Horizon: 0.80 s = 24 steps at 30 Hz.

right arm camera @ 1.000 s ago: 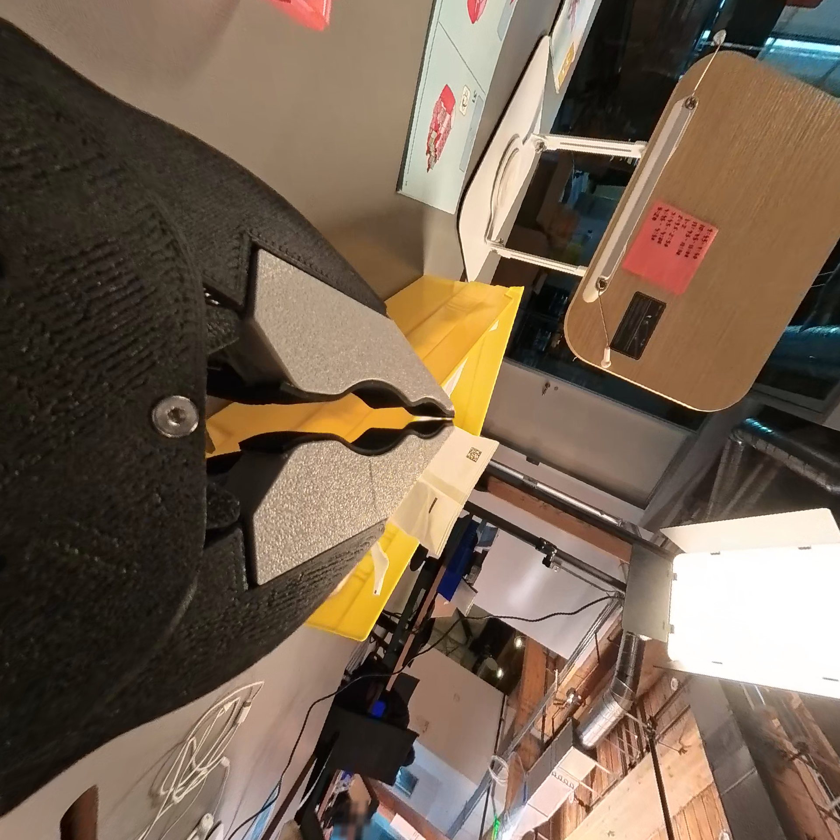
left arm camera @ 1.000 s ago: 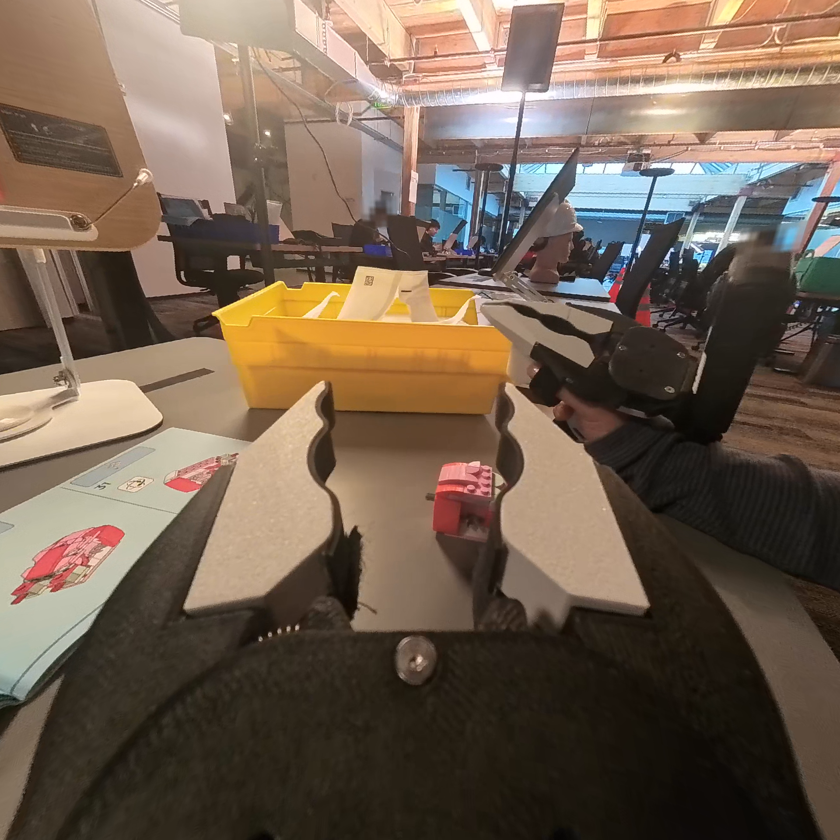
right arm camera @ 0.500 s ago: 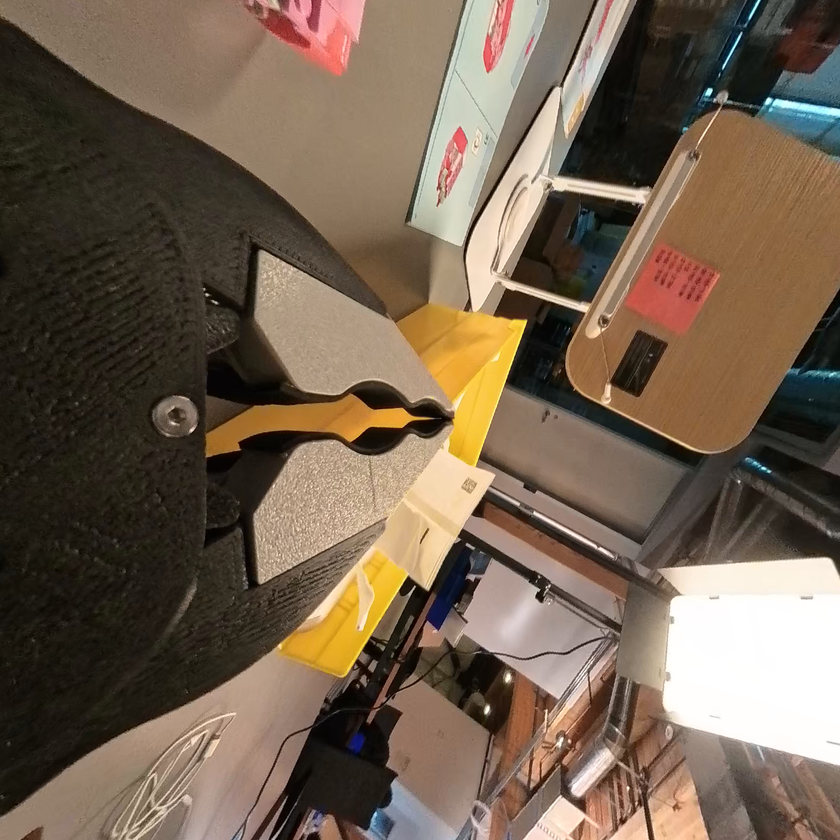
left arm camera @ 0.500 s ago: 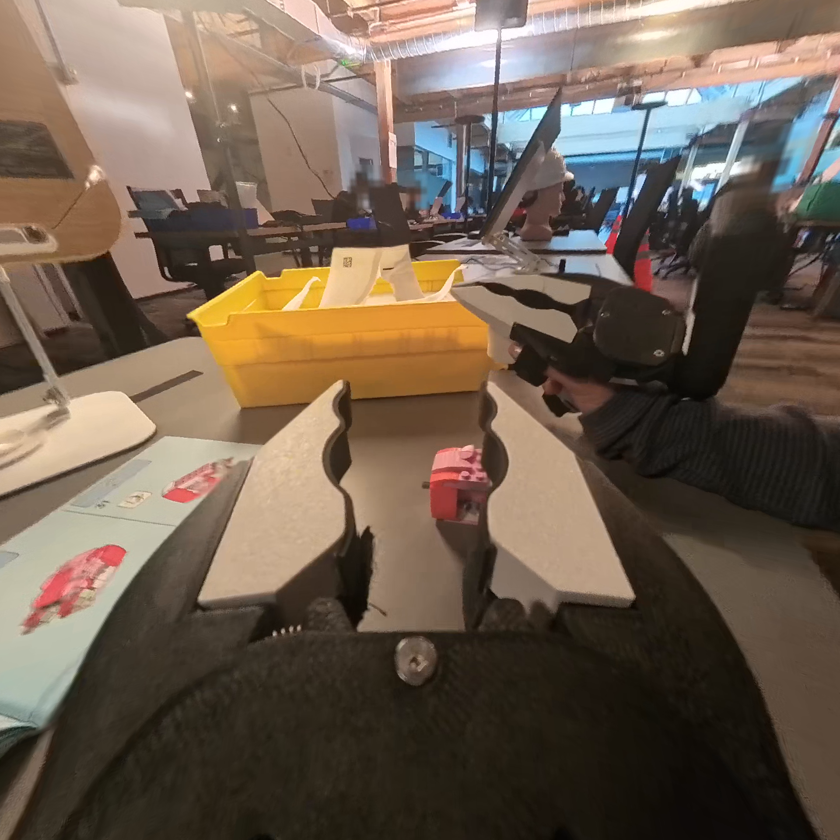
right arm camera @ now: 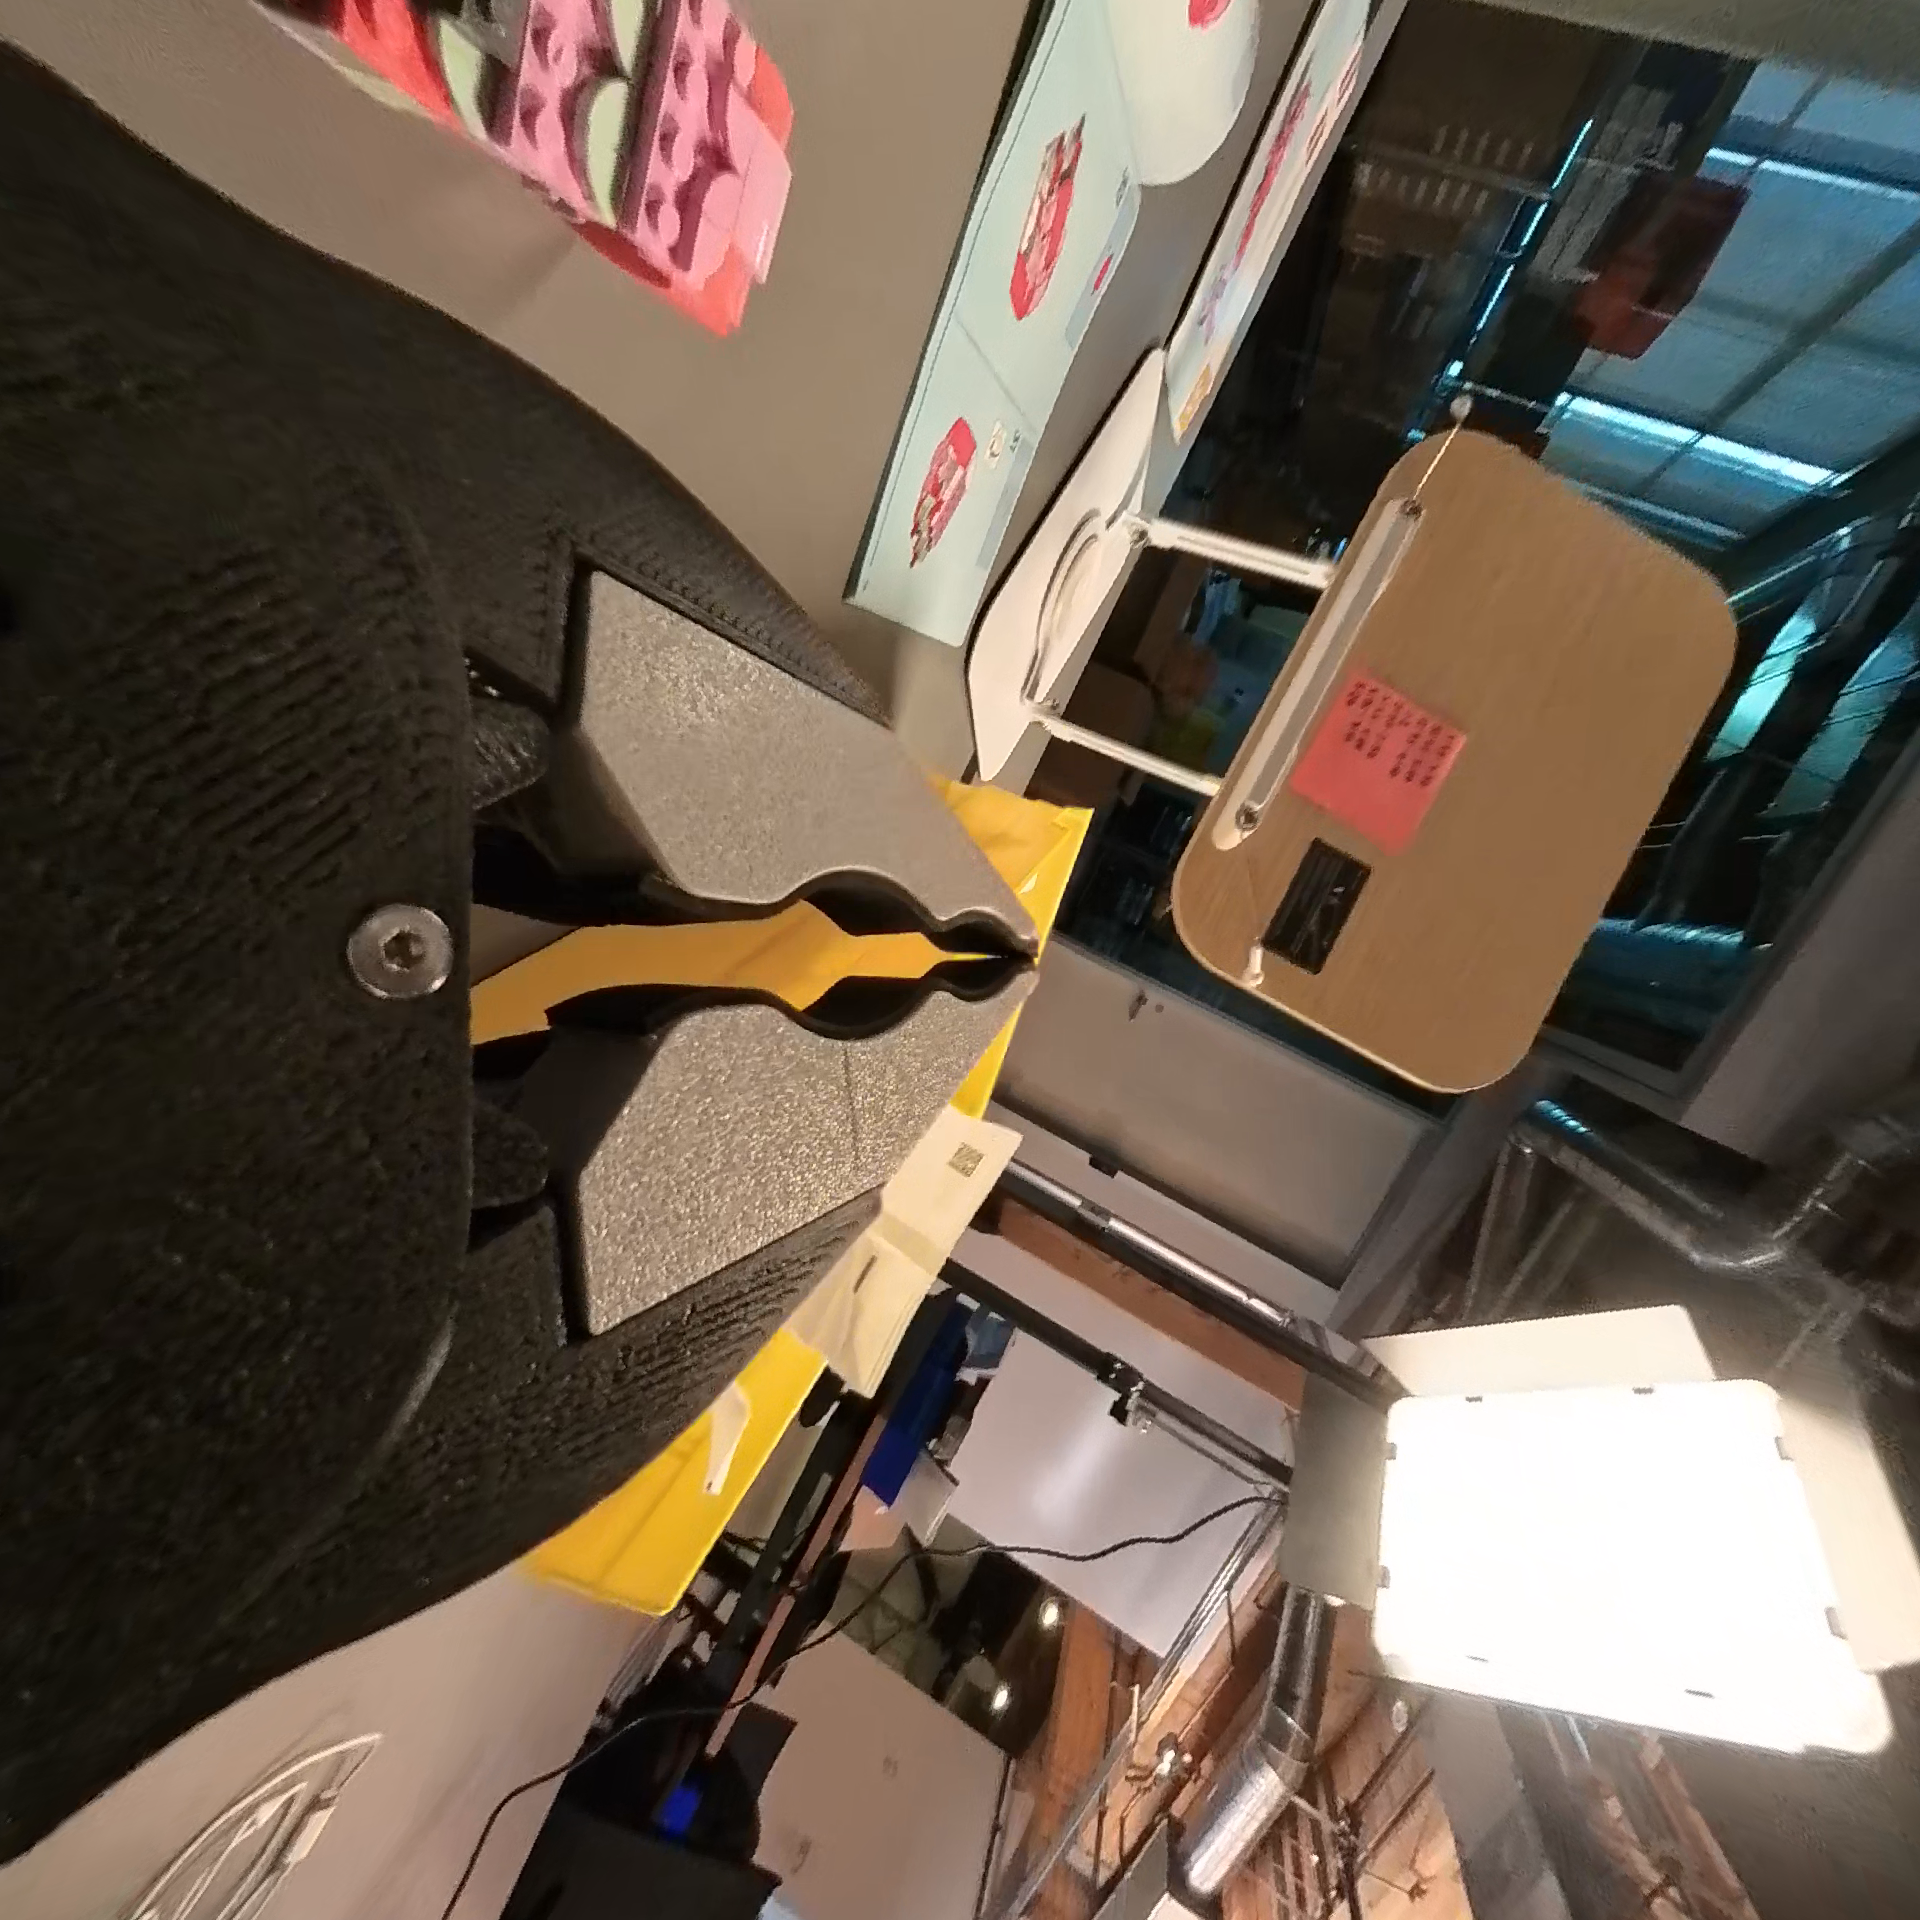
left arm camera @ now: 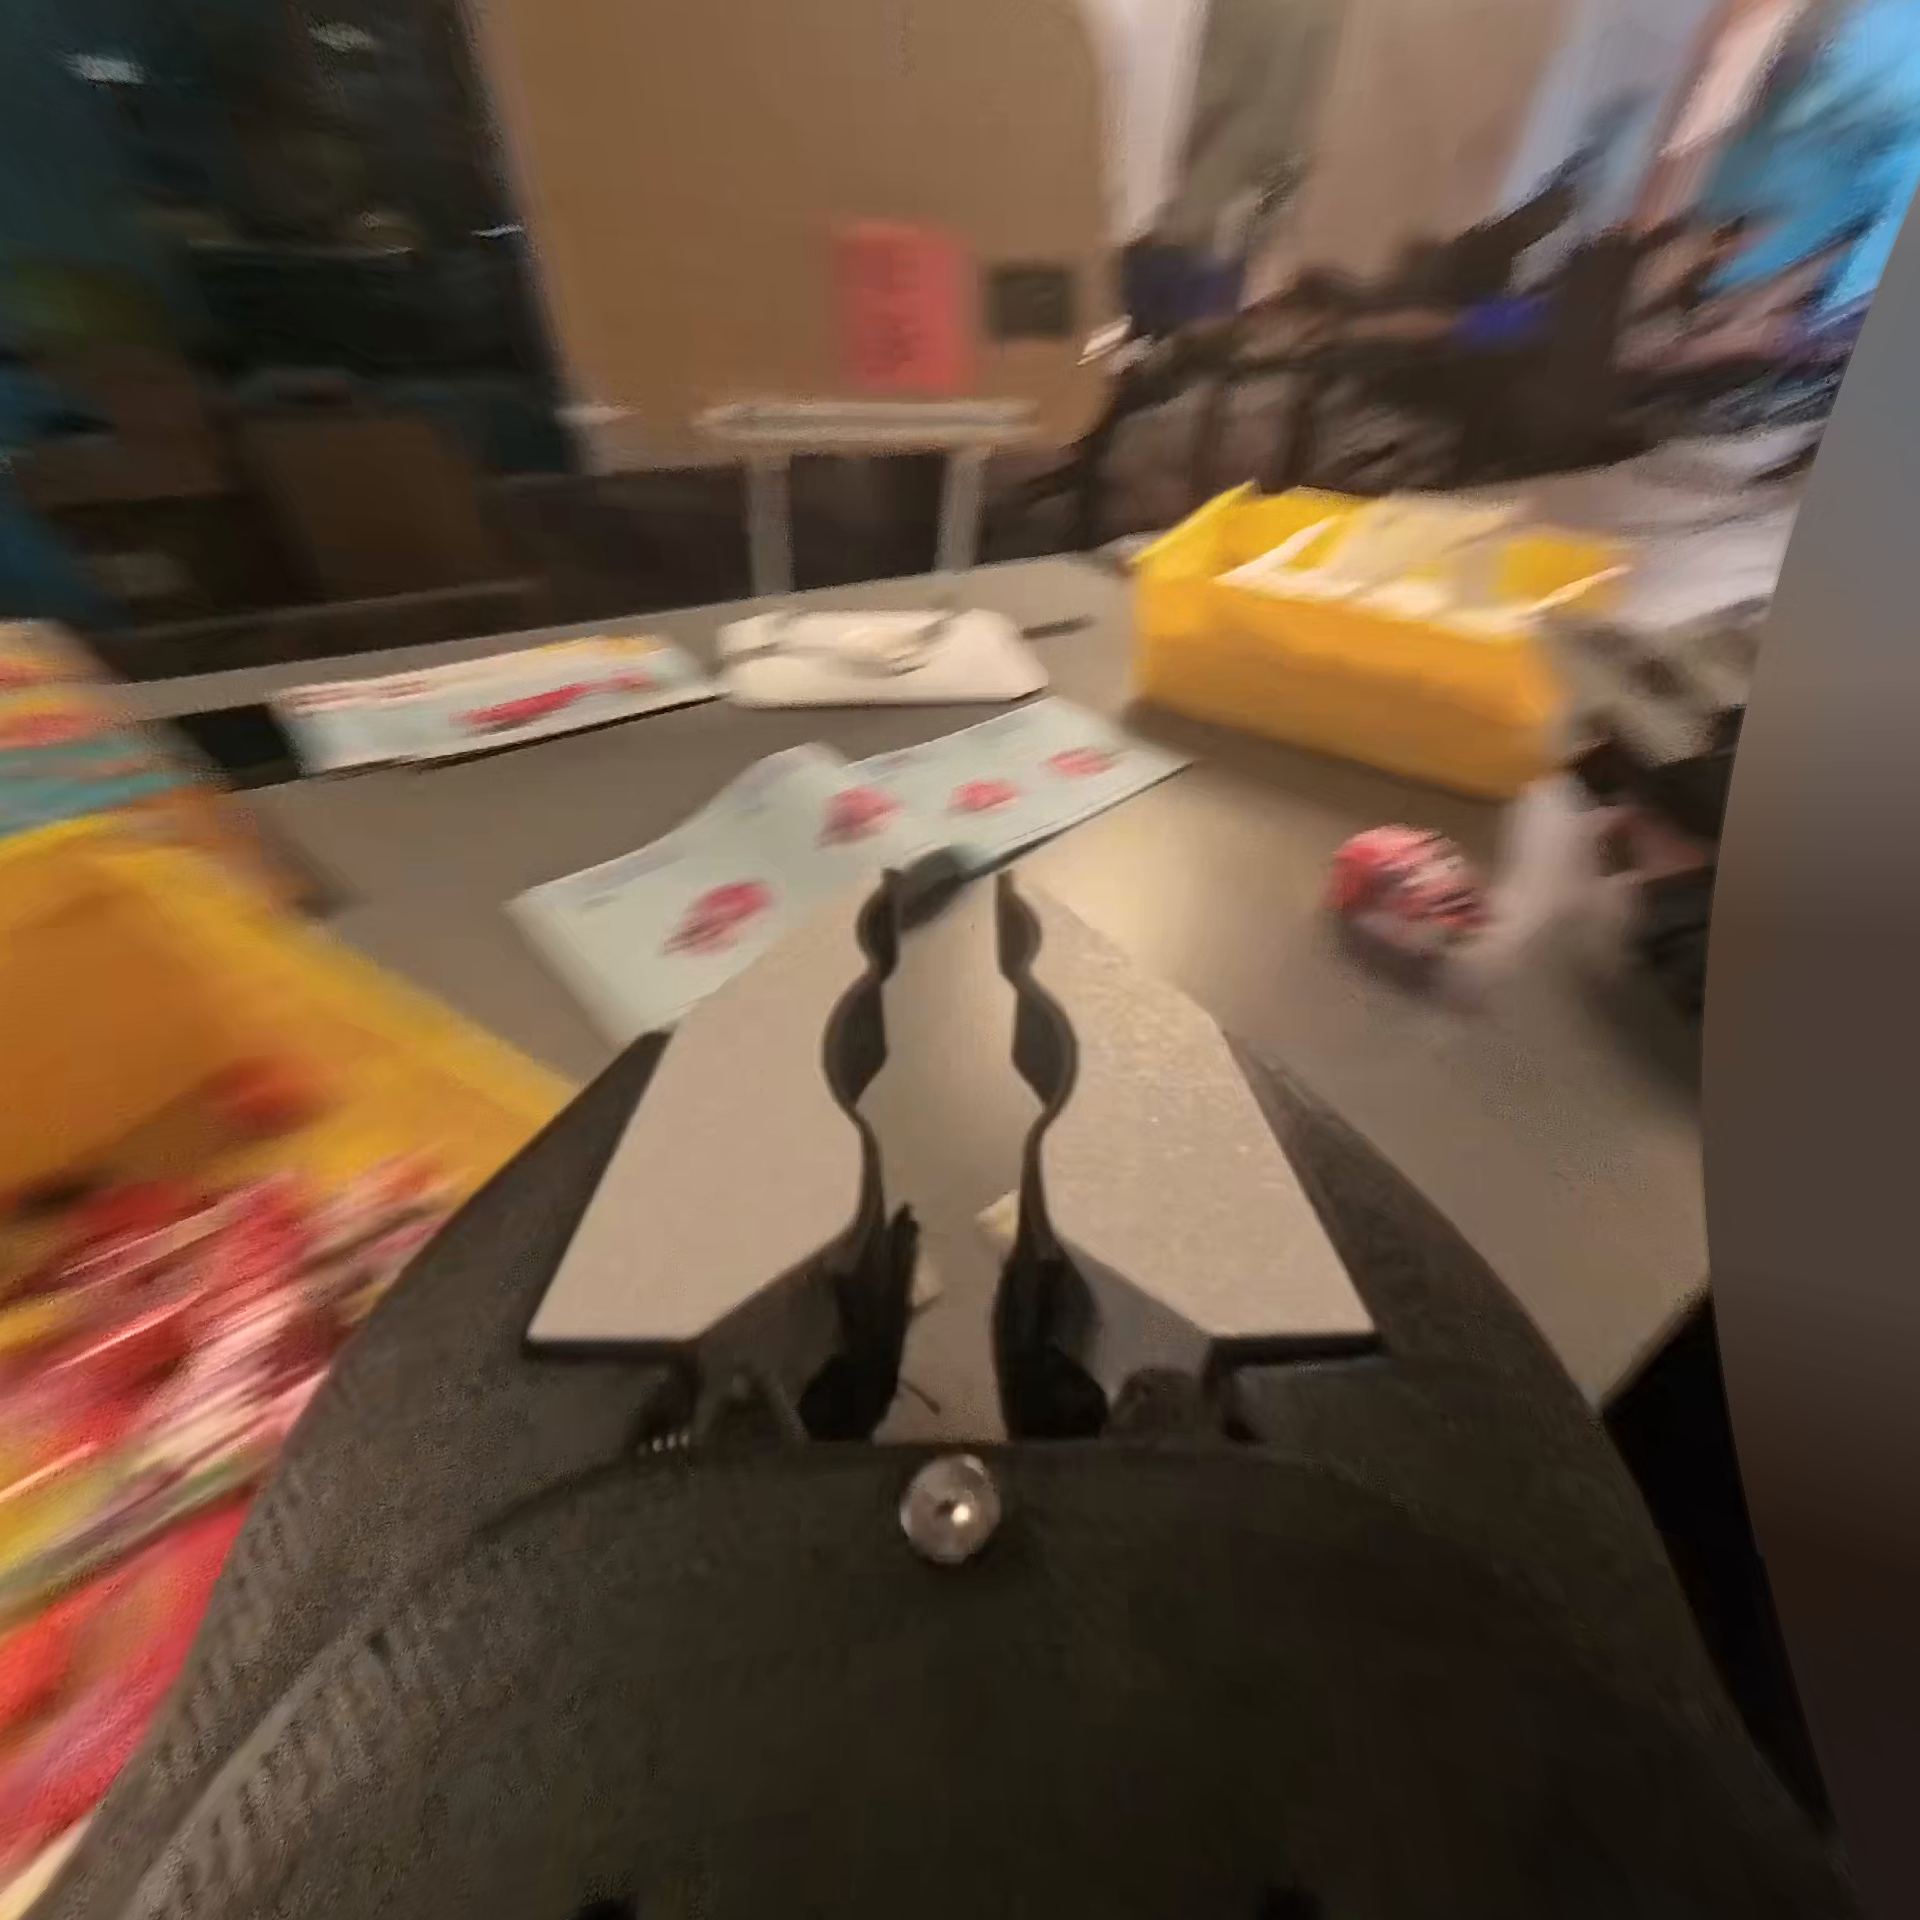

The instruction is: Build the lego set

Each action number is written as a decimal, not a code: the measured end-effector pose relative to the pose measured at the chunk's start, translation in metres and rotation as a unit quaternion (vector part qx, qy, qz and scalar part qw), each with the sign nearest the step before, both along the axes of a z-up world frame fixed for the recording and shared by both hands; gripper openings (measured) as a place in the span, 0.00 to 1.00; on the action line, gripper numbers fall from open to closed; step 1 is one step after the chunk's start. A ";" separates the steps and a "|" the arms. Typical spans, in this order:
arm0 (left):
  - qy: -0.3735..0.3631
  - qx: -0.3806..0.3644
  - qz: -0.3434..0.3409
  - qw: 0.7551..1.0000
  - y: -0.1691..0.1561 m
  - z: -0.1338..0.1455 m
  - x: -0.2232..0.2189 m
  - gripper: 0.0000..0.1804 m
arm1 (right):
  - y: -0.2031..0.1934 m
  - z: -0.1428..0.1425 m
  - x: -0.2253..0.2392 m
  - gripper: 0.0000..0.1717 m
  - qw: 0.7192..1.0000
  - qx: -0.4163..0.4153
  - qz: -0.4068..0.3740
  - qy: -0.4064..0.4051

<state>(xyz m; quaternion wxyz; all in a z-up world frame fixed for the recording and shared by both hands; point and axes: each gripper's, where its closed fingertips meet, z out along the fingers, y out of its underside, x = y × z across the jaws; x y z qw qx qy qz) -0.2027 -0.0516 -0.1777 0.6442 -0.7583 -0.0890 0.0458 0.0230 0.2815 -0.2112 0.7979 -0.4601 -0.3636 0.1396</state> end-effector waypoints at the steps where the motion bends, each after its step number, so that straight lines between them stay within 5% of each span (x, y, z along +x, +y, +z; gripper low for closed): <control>1: 0.031 -0.042 0.053 0.997 -0.023 0.001 -0.024 0.06 | -0.002 0.001 -0.002 0.00 1.000 0.006 0.004 -0.002; 5: 0.056 -0.264 0.174 0.947 -0.095 -0.022 -0.102 0.00 | -0.004 -0.005 -0.012 0.00 1.000 0.010 0.009 -0.027; 8: -0.037 -0.429 0.161 0.888 -0.120 -0.069 -0.130 0.00 | -0.006 -0.005 -0.011 0.00 1.000 0.010 0.014 -0.024; 11: -0.076 -0.574 0.162 0.799 -0.148 -0.114 -0.155 0.00 | -0.006 -0.005 -0.010 0.00 1.000 0.006 0.017 -0.019; 14: -0.138 -0.635 0.142 0.747 -0.161 -0.139 -0.156 0.00 | -0.006 -0.005 -0.010 0.00 1.000 0.003 0.022 -0.018; 20: -0.170 -0.671 0.149 0.706 -0.173 -0.162 -0.162 0.00 | -0.008 -0.005 -0.012 0.00 0.999 0.004 0.029 -0.019; 24: -0.184 -0.627 0.155 0.741 -0.159 -0.163 -0.171 0.00 | -0.009 -0.006 -0.014 0.00 0.999 0.003 0.033 -0.023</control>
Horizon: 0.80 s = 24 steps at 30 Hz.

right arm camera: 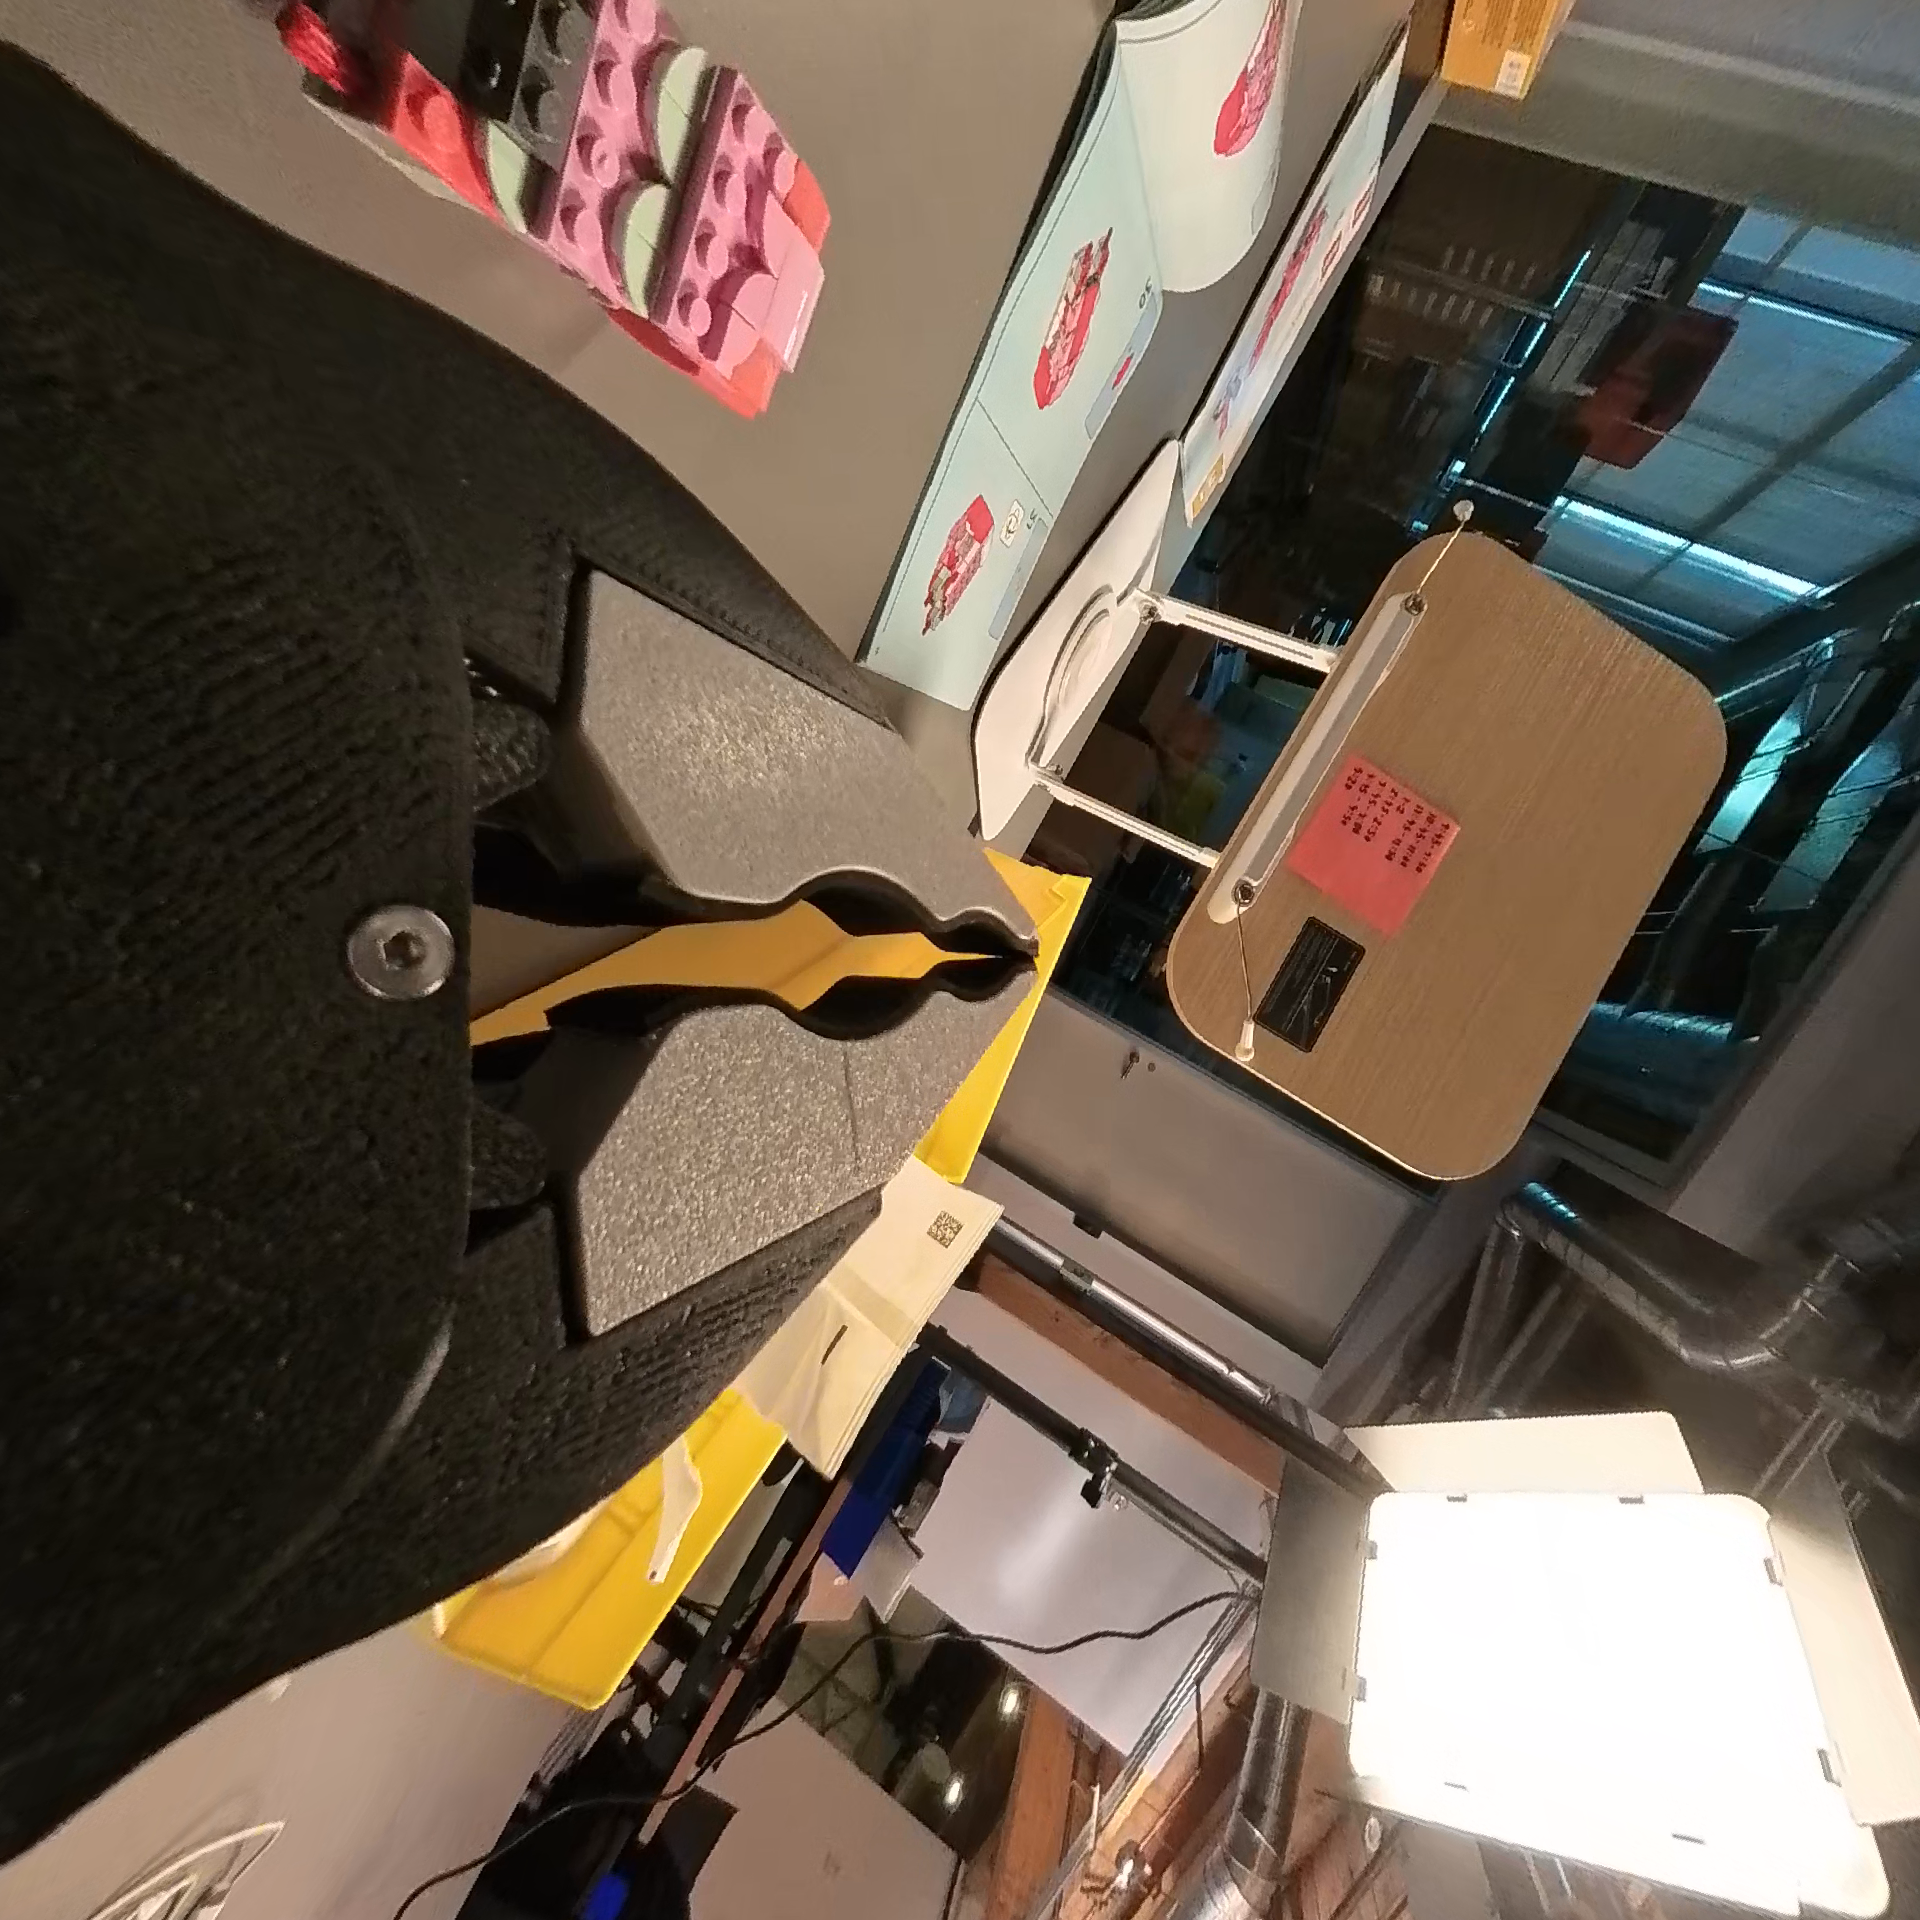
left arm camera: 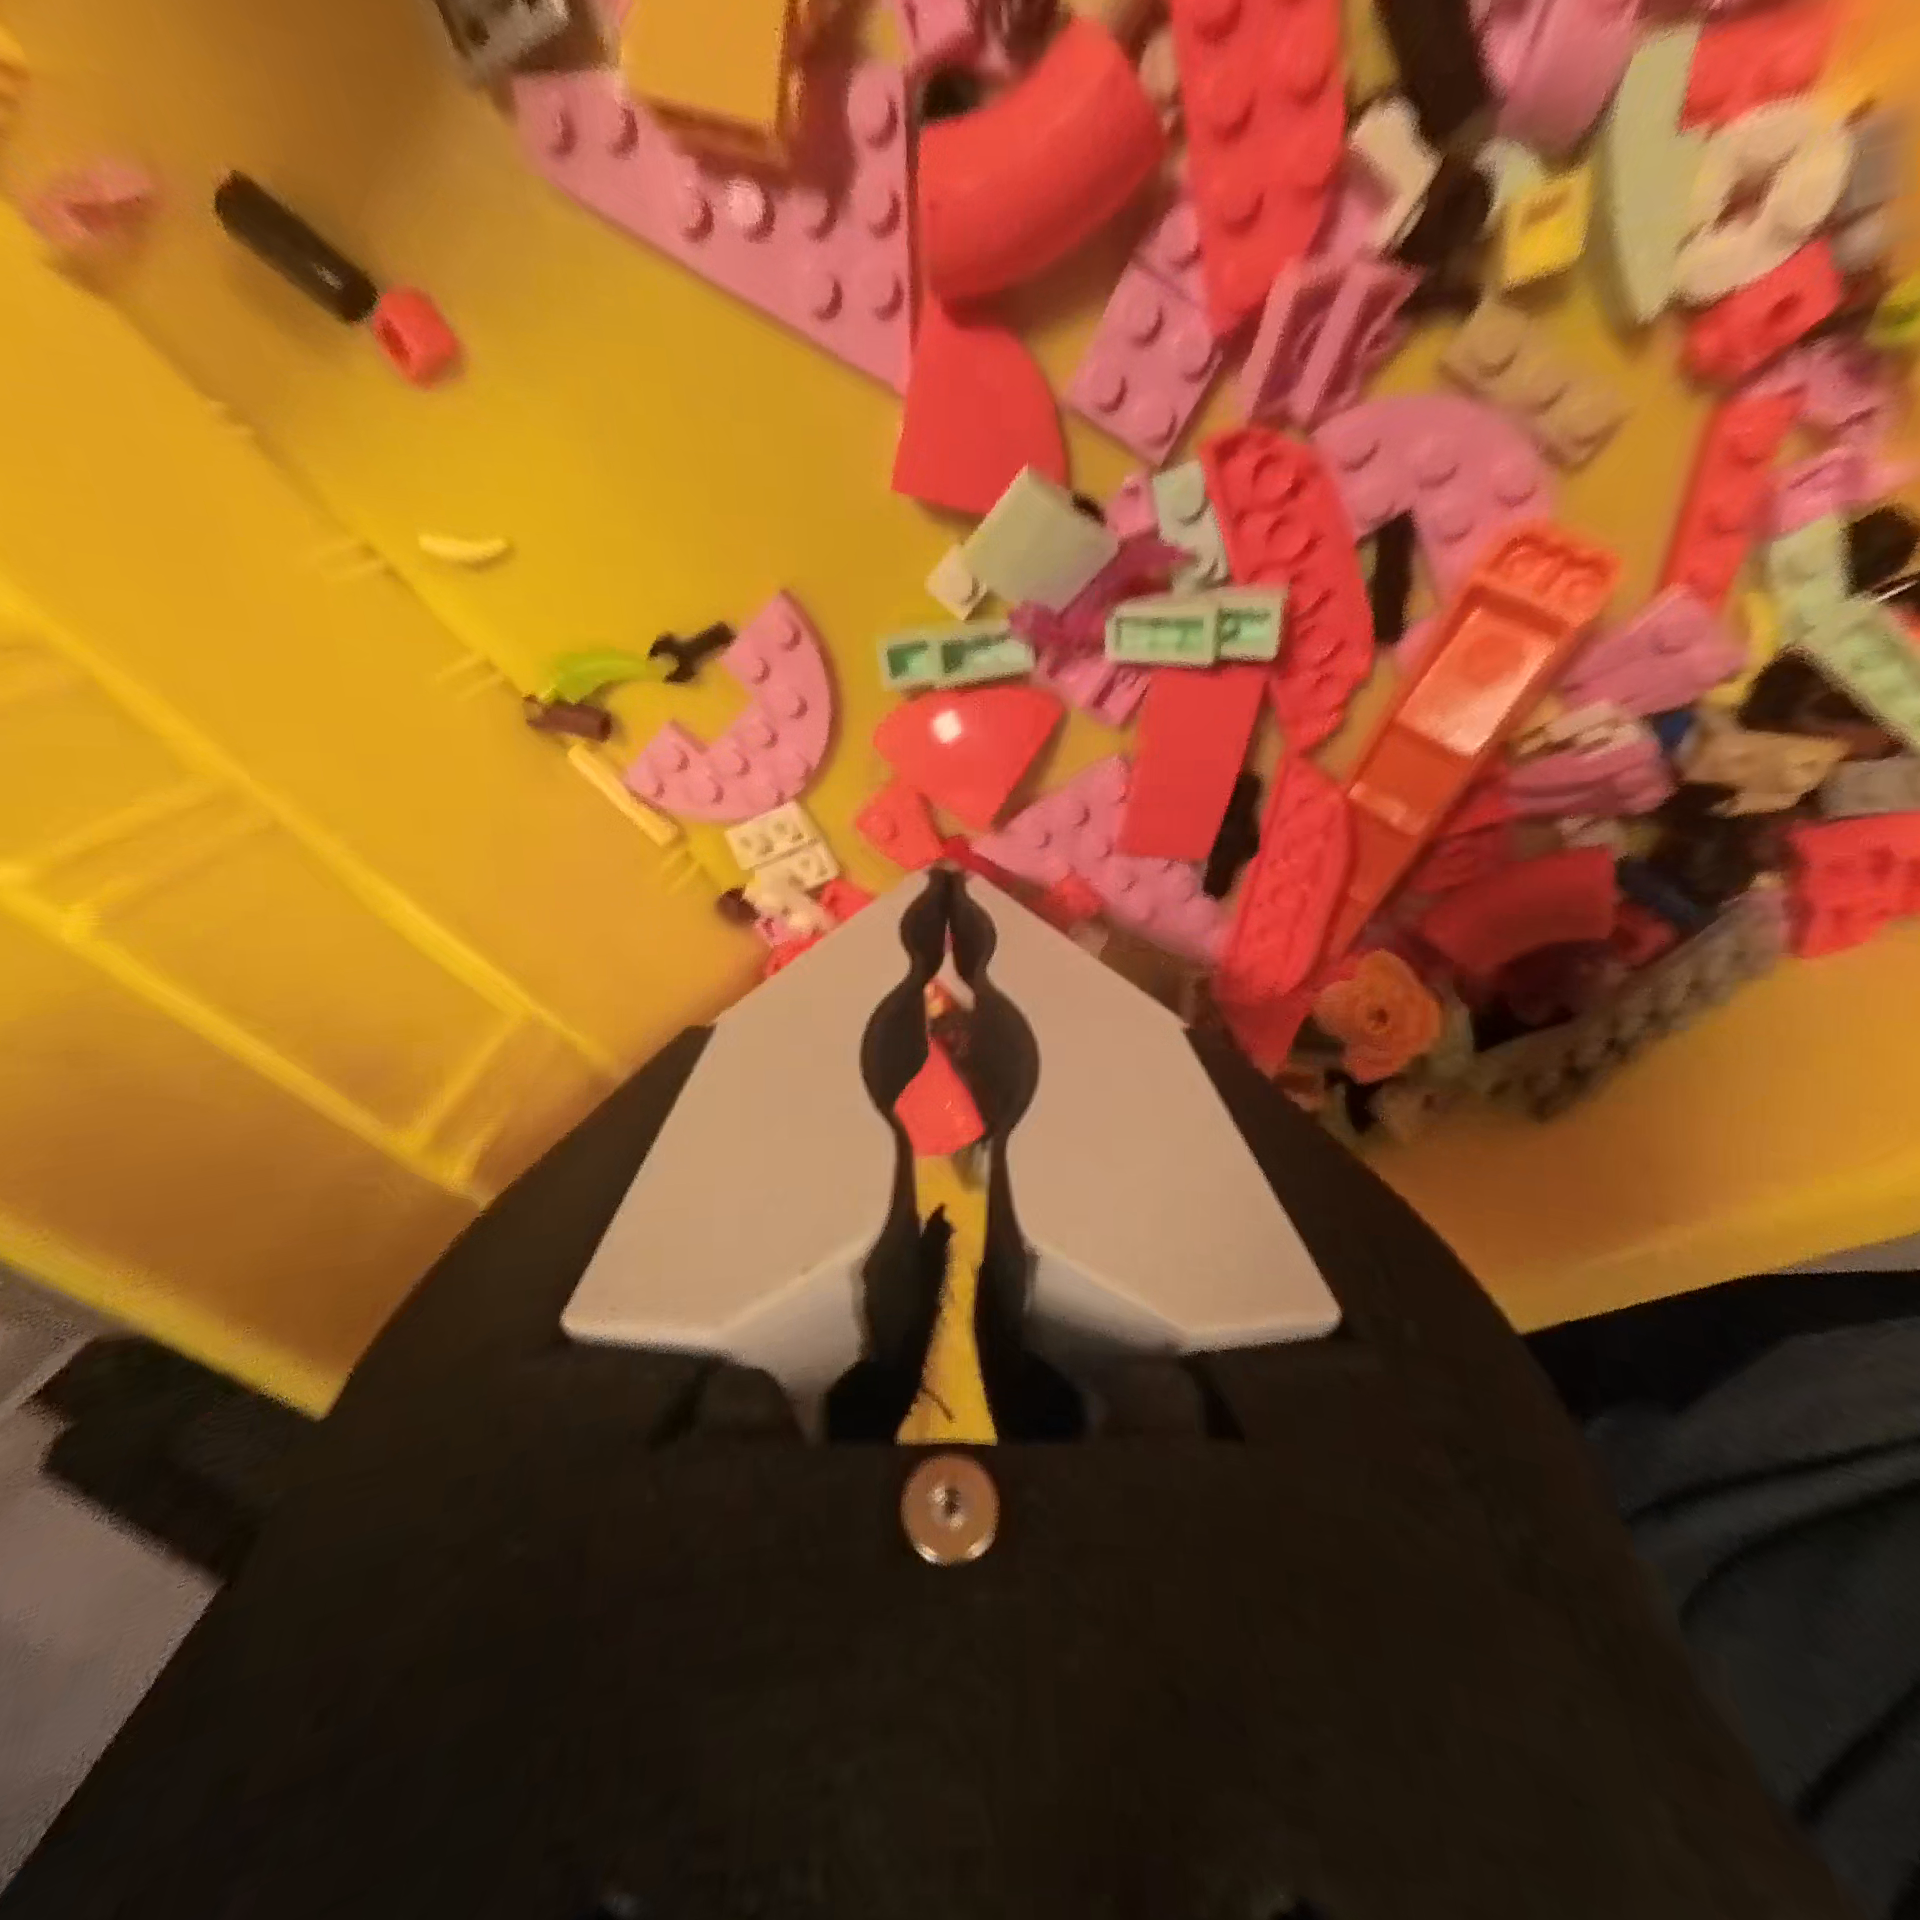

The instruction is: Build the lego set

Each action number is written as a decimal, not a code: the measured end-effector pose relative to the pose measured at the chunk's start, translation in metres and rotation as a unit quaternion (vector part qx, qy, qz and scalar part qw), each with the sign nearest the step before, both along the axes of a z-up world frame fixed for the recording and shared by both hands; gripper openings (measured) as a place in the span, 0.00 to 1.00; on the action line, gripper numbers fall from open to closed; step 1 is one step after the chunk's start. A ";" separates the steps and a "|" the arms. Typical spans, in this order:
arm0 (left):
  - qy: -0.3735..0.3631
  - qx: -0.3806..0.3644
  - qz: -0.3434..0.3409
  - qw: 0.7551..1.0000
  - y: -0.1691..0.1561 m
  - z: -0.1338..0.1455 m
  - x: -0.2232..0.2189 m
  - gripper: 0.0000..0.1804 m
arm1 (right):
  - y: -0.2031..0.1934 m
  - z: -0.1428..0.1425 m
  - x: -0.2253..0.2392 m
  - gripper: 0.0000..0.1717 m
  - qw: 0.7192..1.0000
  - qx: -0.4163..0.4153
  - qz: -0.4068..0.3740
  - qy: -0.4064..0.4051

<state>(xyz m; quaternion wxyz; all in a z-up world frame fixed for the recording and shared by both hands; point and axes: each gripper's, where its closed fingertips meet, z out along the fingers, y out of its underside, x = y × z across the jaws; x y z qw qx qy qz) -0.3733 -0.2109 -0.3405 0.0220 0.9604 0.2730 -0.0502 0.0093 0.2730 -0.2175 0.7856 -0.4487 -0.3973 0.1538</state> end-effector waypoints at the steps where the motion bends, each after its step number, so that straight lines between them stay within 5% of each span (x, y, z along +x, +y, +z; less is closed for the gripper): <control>1: -0.005 0.021 0.007 1.000 0.006 -0.001 -0.001 0.00 | 0.000 0.000 -0.001 0.00 1.000 0.000 0.001 -0.002; 7: -0.005 0.053 0.025 0.998 0.013 0.001 -0.007 0.01 | -0.001 -0.003 -0.003 0.00 1.000 -0.004 0.004 -0.008; 24: -0.045 -0.003 0.042 0.998 -0.003 -0.003 0.005 0.06 | -0.004 -0.006 -0.006 0.00 1.000 -0.010 0.018 -0.018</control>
